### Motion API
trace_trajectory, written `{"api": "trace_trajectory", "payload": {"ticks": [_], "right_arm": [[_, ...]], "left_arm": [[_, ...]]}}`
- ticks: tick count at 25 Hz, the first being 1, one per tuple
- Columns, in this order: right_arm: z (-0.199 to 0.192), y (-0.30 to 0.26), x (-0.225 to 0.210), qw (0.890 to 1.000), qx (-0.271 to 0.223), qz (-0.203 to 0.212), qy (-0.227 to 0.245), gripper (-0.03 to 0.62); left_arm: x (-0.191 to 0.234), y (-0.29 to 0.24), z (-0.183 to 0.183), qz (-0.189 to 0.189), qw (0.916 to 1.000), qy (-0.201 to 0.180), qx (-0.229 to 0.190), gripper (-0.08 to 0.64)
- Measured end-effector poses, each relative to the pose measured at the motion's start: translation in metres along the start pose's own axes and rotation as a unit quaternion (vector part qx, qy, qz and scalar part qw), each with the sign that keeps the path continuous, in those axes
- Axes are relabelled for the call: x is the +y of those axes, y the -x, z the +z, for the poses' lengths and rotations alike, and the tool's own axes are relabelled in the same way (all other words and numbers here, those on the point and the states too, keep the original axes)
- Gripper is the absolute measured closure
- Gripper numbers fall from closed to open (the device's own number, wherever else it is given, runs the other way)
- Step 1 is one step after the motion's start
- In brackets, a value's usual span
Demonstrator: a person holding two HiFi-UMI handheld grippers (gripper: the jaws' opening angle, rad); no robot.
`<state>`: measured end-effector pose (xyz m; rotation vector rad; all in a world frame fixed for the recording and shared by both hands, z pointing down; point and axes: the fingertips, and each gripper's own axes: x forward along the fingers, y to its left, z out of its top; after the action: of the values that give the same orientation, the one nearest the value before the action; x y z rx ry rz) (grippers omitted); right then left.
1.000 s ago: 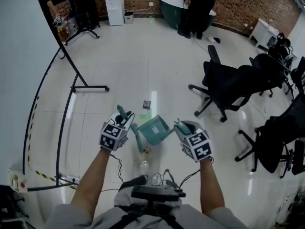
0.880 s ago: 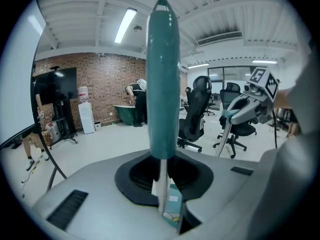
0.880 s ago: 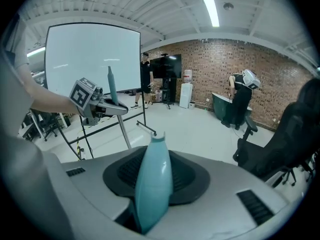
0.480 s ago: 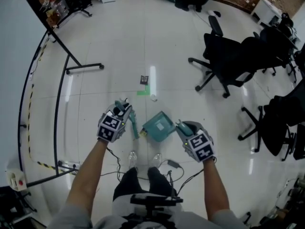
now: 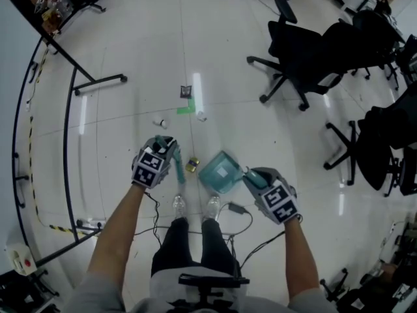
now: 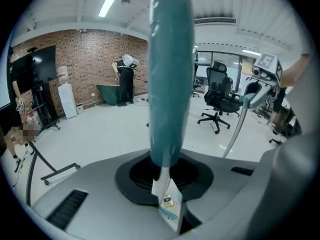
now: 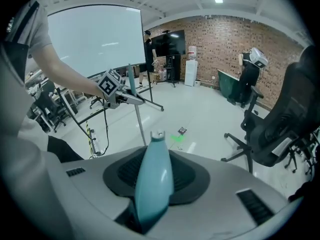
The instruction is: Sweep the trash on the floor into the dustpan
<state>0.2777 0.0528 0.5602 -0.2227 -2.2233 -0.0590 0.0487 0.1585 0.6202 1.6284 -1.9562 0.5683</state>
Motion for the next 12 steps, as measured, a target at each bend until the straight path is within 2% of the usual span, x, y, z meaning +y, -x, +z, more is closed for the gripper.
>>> {"api": "trace_trajectory", "payload": {"ticks": [4, 9, 12], "right_arm": [[-0.013, -0.014, 0.004, 1.000, 0.001, 0.010, 0.006, 0.479], [-0.017, -0.028, 0.022, 0.997, 0.008, 0.046, 0.058, 0.479], [-0.013, -0.032, 0.023, 0.996, 0.002, 0.063, 0.071, 0.479]], "left_arm": [[-0.012, -0.022, -0.006, -0.012, 0.9999, 0.003, 0.003, 0.506], [-0.027, -0.043, -0.005, -0.028, 0.9996, 0.005, -0.001, 0.506], [-0.035, -0.051, 0.000, -0.039, 0.9992, 0.001, -0.001, 0.506]]}}
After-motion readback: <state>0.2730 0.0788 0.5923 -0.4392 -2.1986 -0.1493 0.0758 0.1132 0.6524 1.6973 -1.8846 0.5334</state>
